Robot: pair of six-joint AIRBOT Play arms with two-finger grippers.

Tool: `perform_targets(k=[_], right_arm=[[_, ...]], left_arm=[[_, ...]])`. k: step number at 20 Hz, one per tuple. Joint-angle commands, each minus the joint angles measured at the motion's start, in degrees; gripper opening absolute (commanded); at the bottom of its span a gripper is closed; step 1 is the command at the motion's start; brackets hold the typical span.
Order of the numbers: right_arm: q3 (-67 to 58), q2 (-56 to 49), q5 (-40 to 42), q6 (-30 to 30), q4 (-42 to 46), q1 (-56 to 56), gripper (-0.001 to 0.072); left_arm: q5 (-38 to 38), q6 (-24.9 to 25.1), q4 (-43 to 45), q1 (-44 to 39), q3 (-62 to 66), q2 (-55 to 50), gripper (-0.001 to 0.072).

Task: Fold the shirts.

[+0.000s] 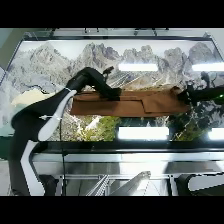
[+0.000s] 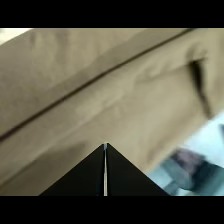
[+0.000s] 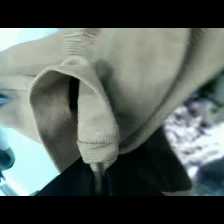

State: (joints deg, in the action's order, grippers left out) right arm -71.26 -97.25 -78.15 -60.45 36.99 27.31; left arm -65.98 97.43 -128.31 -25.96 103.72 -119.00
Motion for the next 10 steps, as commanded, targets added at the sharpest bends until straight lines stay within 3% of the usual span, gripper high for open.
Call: perform_targets(k=[1, 5, 10], right_arm=[[-3.5, 0.9, -6.8, 0.0, -0.2, 3.1, 0.0017], [-6.6, 0.9, -13.4, 0.0, -2.2, 5.7, 0.0016], [-6.7, 1.1, -18.9, 0.0, -14.1, 5.7, 0.0017]], left_arm=[[-0.4, -6.1, 6.2, -4.9, 6.9, -5.1, 0.0024], [-1.5, -6.5, 1.3, -8.3, 14.0, -9.9, 0.0025], [0.6, -4.0, -13.5, -8.0, 13.2, -10.3, 0.0025]])
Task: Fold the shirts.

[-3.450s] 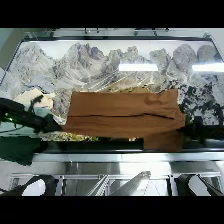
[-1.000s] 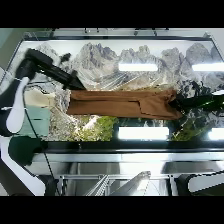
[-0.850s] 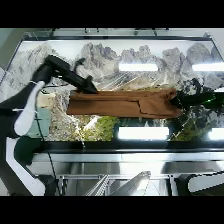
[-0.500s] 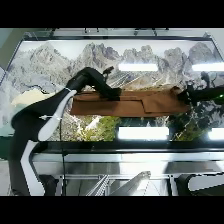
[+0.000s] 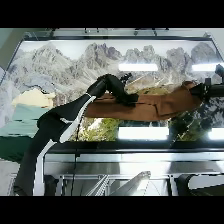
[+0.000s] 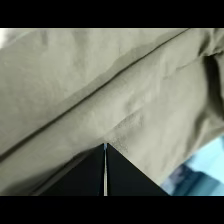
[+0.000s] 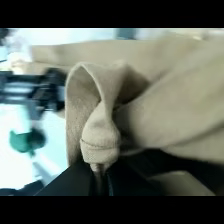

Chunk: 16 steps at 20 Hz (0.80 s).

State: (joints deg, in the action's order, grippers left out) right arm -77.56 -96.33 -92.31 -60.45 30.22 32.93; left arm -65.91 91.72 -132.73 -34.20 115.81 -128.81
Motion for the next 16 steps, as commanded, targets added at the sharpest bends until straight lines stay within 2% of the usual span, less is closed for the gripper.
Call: perform_targets(k=[1, 4, 6, 10, 12, 15, 16], right_arm=[[-0.4, 0.7, -6.5, 0.0, -10.2, -0.7, 0.0017], [-0.4, 5.3, -5.7, 1.1, -16.7, -7.4, 0.0017], [-0.4, 8.6, -0.1, 1.7, -17.4, -15.6, 0.0016], [-0.4, 9.1, 20.2, 1.7, -17.0, -36.9, 0.0017], [-0.4, 5.6, 32.4, 1.7, -17.0, -48.0, 0.0017], [-1.7, -4.1, 49.2, 1.7, -17.4, -61.9, 0.0019], [-2.9, -7.7, 52.2, 1.7, -17.5, -64.7, 0.0085]], left_arm=[[-0.9, 3.9, -11.7, 1.5, 2.0, 0.7, 0.0025], [-8.4, 9.0, -13.4, 6.9, 2.1, 9.7, 0.0025], [-14.3, 11.0, -13.3, 11.9, -0.6, 18.1, 0.0025], [-21.6, 12.1, -10.7, 23.6, -11.0, 33.8, 0.0025], [-23.5, 13.3, -10.8, 28.5, -18.2, 39.8, 0.0026], [-22.4, 17.4, -10.8, 32.9, -31.0, 46.9, 0.0025], [-21.0, 18.5, -10.8, 33.7, -35.5, 48.8, 0.0026]])
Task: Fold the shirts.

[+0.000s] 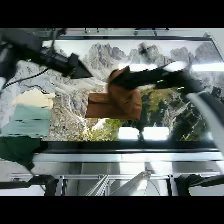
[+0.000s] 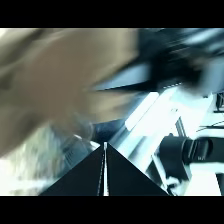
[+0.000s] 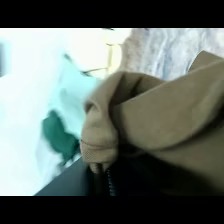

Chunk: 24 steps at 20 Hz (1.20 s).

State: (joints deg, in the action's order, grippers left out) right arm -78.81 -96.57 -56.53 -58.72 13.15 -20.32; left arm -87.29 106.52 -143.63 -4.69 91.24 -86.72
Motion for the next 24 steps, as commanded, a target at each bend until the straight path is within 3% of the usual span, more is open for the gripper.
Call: perform_targets(k=[1, 2, 7, 8, 9, 11, 12, 13, 14, 16, 20, 24], right_arm=[[-3.3, -10.8, 17.6, 0.0, -0.7, -13.2, 0.0367], [-4.5, -13.0, 17.0, 0.0, -1.9, -13.8, 0.0437], [-5.0, -10.0, 4.2, 0.3, -3.3, -8.2, 0.0425], [-5.0, -7.9, 0.8, 0.4, -3.1, -6.0, 0.0354], [-5.0, -5.4, -2.5, 0.3, -2.6, -3.1, 0.0365], [-5.0, -0.1, -7.1, -4.2, 3.7, 4.5, 0.0368], [-5.0, 2.2, -8.9, -8.8, 10.5, 8.5, 0.0430], [-5.0, 4.1, -11.3, -14.8, 19.4, 12.9, 0.0610], [-4.7, 5.2, -13.5, -19.6, 27.3, 16.6, 0.0676], [-1.8, 5.9, -16.0, -24.0, 36.8, 22.5, 0.0676], [12.8, 5.9, -7.9, -21.2, 33.3, 26.9, 0.0675], [21.6, 3.1, -3.0, -9.5, 16.8, 25.1, 0.0675]], left_arm=[[1.7, 4.6, 0.0, 4.8, -15.5, 8.5, 0.0026], [2.4, 5.9, 0.0, 5.2, -19.5, 9.9, 0.0026], [4.3, 9.7, -0.5, 6.5, -33.1, 13.8, 0.0026], [4.3, 10.5, -0.5, 6.7, -34.3, 14.4, 0.0026], [4.3, 10.5, -0.5, 6.9, -35.3, 15.2, 0.0026], [3.9, 10.6, -0.5, 7.9, -35.7, 16.9, 0.0025], [3.6, 10.6, -0.5, 8.7, -35.7, 18.1, 0.0026], [3.2, 10.6, -0.5, 9.7, -35.7, 19.6, 0.0026], [2.5, 10.6, -0.5, 10.8, -35.7, 21.1, 0.0026], [1.4, 10.6, -0.5, 13.3, -35.7, 24.2, 0.0026], [1.2, 9.7, -0.6, 16.7, -35.7, 29.8, 0.0026], [1.1, 7.8, -0.6, 18.2, -35.7, 33.5, 0.0026]])
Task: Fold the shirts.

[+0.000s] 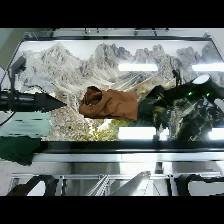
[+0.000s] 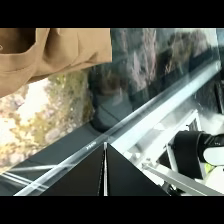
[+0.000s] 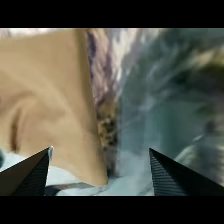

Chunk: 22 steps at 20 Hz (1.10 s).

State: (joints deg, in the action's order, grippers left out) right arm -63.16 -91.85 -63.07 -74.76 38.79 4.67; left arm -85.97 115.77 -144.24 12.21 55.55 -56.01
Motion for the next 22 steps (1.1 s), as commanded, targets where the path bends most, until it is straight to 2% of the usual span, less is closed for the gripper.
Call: perform_targets(k=[1, 8, 11, 12, 13, 15, 18, 20, 22], right_arm=[[6.0, -3.1, 3.7, 7.5, -10.8, -0.7, 0.0675], [6.0, -10.0, 5.6, 14.9, -26.4, -9.3, 0.0666], [6.0, -10.9, 6.3, 16.9, -31.0, -12.0, 0.0494], [6.0, -11.0, 6.3, 18.3, -32.7, -12.5, 0.0359], [6.0, -10.9, 6.1, 19.6, -34.7, -12.5, 0.0153], [6.0, -9.7, 5.6, 21.8, -37.4, -11.8, 0.0019], [6.0, -2.8, 5.9, 22.3, -35.0, -5.5, 0.0017], [6.0, 4.7, 5.9, 17.0, -26.5, 3.8, 0.0017], [6.0, 13.0, 5.9, 9.0, -12.8, 16.7, 0.0016]], left_arm=[[-0.2, -2.0, 0.0, 1.4, 0.0, 3.3, 0.0026], [-1.1, -4.4, 0.0, 1.4, 0.0, 5.2, 0.0026], [-1.5, -4.5, 0.0, 1.4, 0.0, 5.2, 0.0026], [-1.4, -4.5, 0.0, 1.4, 0.0, 5.2, 0.0026], [-1.4, -4.5, 0.0, 1.4, 0.0, 5.2, 0.0026], [-1.4, -4.5, 0.0, 1.4, 0.0, 5.2, 0.0026], [-1.5, -4.4, 0.1, 1.4, 0.0, 5.2, 0.0026], [-1.5, -4.4, 0.2, 1.4, 0.0, 5.2, 0.0026], [-1.3, -4.4, 0.2, 1.4, 0.0, 5.2, 0.0026]])
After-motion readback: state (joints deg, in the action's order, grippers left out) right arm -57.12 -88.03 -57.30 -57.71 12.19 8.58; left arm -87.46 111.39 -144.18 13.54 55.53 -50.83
